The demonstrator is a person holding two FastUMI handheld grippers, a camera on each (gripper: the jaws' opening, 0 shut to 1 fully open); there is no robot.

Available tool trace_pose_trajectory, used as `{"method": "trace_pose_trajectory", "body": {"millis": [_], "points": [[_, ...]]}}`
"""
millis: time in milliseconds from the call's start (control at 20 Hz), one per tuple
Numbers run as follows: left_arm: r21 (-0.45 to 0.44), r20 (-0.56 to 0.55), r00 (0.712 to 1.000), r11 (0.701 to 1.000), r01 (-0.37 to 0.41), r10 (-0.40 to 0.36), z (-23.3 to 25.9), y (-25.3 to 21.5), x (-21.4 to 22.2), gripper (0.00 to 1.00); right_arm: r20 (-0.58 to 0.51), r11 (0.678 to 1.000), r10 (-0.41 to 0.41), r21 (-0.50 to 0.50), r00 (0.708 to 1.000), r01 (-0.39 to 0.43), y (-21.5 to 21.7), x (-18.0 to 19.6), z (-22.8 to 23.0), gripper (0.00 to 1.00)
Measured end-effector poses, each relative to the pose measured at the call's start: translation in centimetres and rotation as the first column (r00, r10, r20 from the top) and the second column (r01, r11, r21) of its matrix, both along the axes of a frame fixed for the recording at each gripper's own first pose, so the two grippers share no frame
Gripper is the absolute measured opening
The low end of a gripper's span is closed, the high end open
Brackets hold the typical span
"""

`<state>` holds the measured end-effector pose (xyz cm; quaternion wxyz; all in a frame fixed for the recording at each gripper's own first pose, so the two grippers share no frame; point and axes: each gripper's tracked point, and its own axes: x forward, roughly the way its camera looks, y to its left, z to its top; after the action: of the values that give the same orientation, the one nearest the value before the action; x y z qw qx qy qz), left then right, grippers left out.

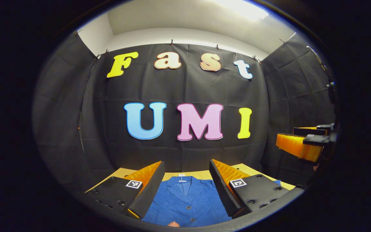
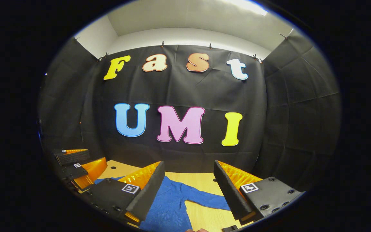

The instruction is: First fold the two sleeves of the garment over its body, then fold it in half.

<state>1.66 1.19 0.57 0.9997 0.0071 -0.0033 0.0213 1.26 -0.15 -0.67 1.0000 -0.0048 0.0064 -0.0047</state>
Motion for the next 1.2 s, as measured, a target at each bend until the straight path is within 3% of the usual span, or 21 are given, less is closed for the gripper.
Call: {"method": "trace_pose_trajectory", "body": {"millis": [250,600,700,1200], "points": [[0.041,0.000,1.000,0.999,-0.010,0.010,0.2,0.1,0.1,0.80,-0.009,1.000,-0.008,0.002,1.000,0.008,-0.5,-0.1,-0.3,0.98],[0.043,-0.004,0.998,0.998,0.056,-0.056,0.1,-1.3,0.0,0.80,-0.008,0.999,-0.034,0.001,0.999,0.034,-1.8,-0.3,-0.3,0.98],[0.008,0.006,0.997,0.997,0.077,-0.077,0.5,-1.6,-0.4,0.82,-0.007,0.999,-0.041,0.003,0.999,0.041,-2.0,-0.3,-0.3,0.98],[0.018,0.036,0.997,0.997,0.068,-0.069,1.1,-0.9,-0.7,0.82,-0.010,0.998,-0.064,0.005,0.998,0.064,-2.4,-0.4,-0.5,0.98]]}}
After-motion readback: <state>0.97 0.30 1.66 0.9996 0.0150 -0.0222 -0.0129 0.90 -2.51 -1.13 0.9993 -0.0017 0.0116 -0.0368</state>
